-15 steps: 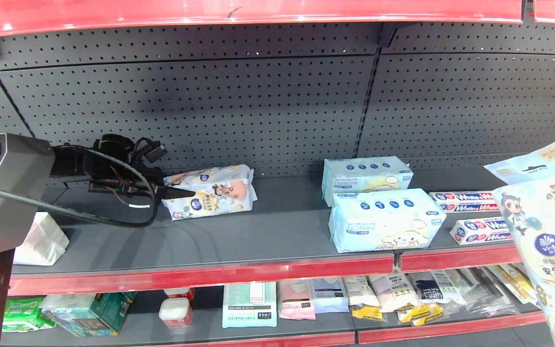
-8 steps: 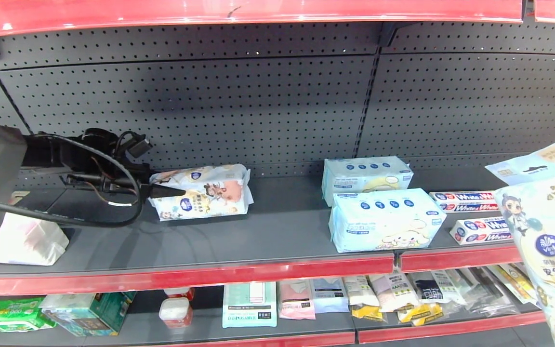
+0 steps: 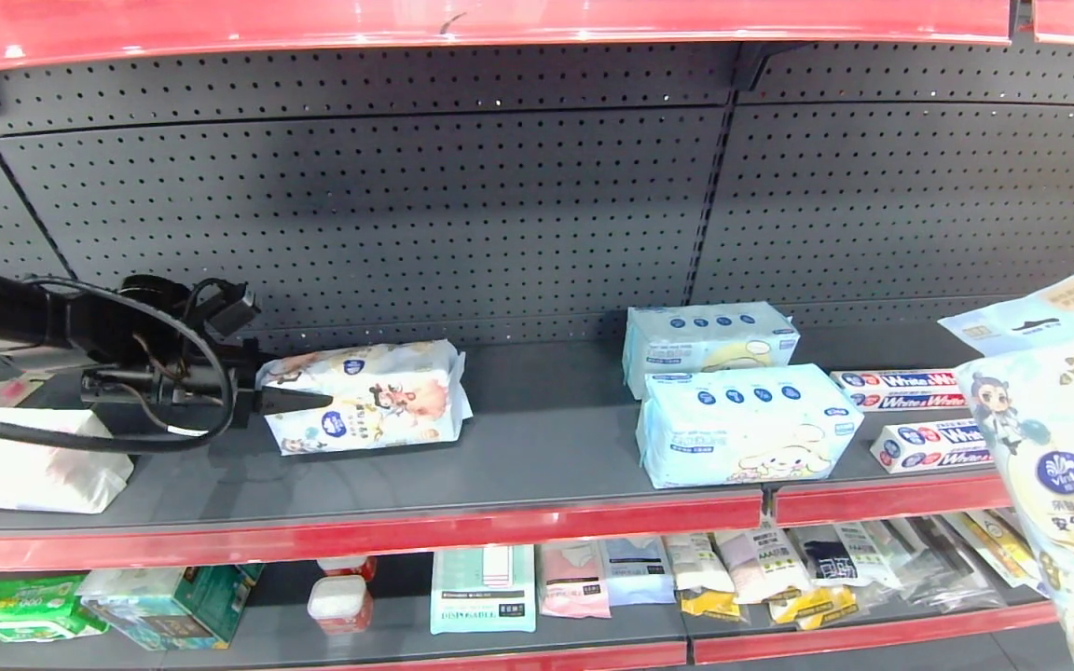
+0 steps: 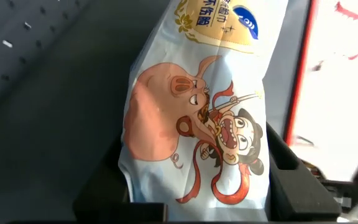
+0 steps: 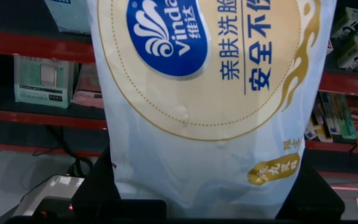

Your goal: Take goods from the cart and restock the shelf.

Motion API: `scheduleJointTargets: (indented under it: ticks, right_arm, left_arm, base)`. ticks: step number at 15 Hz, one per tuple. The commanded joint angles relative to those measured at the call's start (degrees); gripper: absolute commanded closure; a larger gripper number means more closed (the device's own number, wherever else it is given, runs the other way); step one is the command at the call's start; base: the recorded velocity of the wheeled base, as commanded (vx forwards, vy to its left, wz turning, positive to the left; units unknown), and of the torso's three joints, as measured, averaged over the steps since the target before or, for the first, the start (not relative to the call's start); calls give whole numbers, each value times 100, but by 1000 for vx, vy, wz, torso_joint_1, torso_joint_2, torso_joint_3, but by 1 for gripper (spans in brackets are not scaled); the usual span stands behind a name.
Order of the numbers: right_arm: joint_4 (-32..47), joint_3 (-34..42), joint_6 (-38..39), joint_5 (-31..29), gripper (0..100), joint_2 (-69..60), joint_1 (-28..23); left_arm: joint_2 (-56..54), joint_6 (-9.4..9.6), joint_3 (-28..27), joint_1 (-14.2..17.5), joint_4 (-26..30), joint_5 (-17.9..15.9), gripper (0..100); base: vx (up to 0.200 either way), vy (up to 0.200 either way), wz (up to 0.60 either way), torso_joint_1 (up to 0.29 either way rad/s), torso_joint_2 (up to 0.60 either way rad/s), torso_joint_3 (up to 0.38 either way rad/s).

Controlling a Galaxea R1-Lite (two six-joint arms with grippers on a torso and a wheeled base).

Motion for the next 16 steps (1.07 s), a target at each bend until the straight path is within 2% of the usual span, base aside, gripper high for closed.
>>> scheduleJointTargets:
  ticks: [1,3,4,7,8,9,11,14,16]
  right_arm:
    - [-1,9,-11,0,100,11,2]
    - [-1,1,-11,0,100,-6,2]
    - [-1,1,-11,-8,100,-6,2]
    - [-1,9,-11,-8,100,-15,2]
    - [-1,9,-11,-8,100,-15,2]
    - [-1,1,-11,-8,100,-24,2]
    - [-1,1,-11,-17,100,-24,2]
    - [-1,1,-11,-44,100,-24,2]
    - [-1,1,-11,-44,100,-24,2]
  left_arm:
    - [-98,37,515,52,-380,1,100]
    - [-282,55,1007,60,-705,-17,100]
    - [-388,55,1139,52,-722,-17,100]
    - [-546,55,1324,69,-749,-289,100]
    - [-537,134,1350,148,-749,-527,100]
    - [-520,222,1359,210,-749,-588,100]
    - [-493,345,1368,271,-749,-614,100]
    - [-502,424,1385,280,-740,-606,100]
    - [-493,617,1464,271,-714,-606,100]
  base:
    - [0,0,0,0,0,0]
    - [0,0,0,0,0,0]
    - [0,0,0,0,0,0]
    - [0,0,0,0,0,0]
    - [0,0,0,0,0,0]
    - [0,0,0,0,0,0]
    - [0,0,0,0,0,0]
    - [0,0,0,0,0,0]
    - [0,0,0,0,0,0]
